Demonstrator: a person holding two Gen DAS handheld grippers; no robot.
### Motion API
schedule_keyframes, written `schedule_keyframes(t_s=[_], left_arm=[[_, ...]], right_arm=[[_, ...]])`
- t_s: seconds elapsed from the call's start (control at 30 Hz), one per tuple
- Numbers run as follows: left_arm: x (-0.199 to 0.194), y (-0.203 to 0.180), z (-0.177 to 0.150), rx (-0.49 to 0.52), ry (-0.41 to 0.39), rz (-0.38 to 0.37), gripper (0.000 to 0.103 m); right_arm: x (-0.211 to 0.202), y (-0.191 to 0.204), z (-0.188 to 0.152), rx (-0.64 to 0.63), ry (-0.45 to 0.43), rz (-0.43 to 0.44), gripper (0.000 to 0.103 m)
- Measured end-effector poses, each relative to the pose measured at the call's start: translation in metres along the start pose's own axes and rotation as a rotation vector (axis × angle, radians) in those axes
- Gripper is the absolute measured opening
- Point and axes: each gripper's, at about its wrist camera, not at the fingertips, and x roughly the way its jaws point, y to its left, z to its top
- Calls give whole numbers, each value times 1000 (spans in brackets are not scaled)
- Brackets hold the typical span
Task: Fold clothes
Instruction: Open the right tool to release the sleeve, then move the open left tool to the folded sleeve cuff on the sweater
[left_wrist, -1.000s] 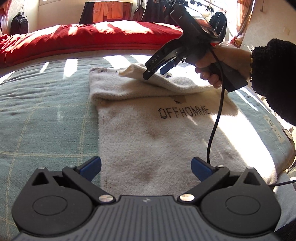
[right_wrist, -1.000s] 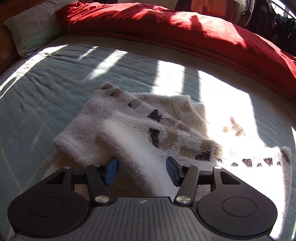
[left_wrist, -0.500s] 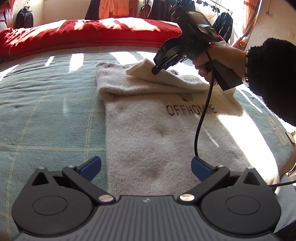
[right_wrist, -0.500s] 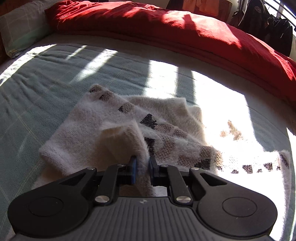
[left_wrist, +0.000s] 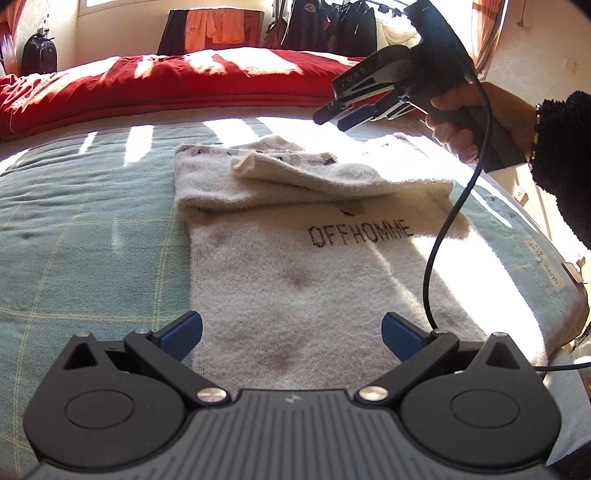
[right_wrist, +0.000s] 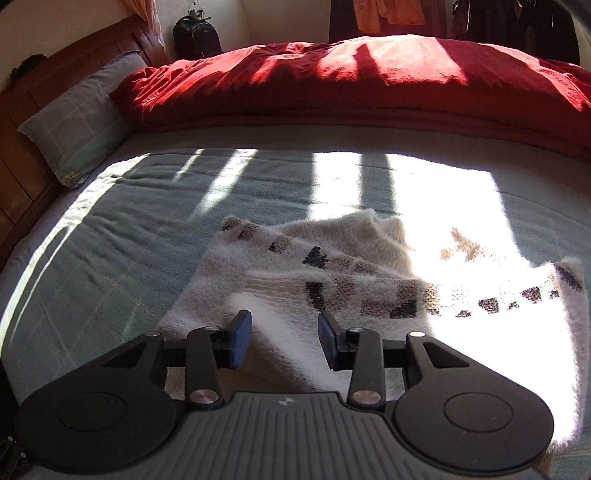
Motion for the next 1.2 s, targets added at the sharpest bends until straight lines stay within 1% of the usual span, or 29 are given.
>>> schedule_keyframes(t_s=[0.13,0.27,0.33,0.4,0.47,0.5,0.53,0.63,0.73,0.8,0.93,1.0,1.07,1.2], left_arm=[[0,-12,5,21,-3,-5,102],[4,-23,11,37,3,-18,102],[8,-31,14,52,11,-18,102],[13,-37,17,66,20,-18,102],[16,-43,20,74,28,-27,102],[18,-47,21,78,31,-32,102],[20,-50,22,81,35,-37,102],[27,-63,26,104,50,-46,102],[35,-75,30,129,72,-48,102],[41,-82,32,149,84,-46,102],[50,-95,35,184,108,-40,102],[55,-97,37,190,118,-39,102],[59,-99,38,192,128,-36,102],[67,-101,39,194,147,-37,102]], right_arm=[[-35,-46,-4,65,-54,-73,44],[-63,-98,-18,128,-86,-162,44],[-74,-120,-29,152,-93,-203,49],[-84,-140,-42,176,-96,-235,50],[-91,-155,-55,190,-91,-245,53],[-93,-160,-62,184,-86,-252,57],[-95,-164,-69,172,-78,-257,61],[-92,-171,-90,117,-34,-248,66],[-78,-172,-109,47,27,-248,67],[-65,-171,-116,7,41,-276,67],[-42,-168,-125,-49,-7,-330,67],[-36,-166,-122,-56,-53,-344,67],[-31,-165,-118,-77,-92,-387,67],[-27,-169,-116,-110,-114,-470,67]])
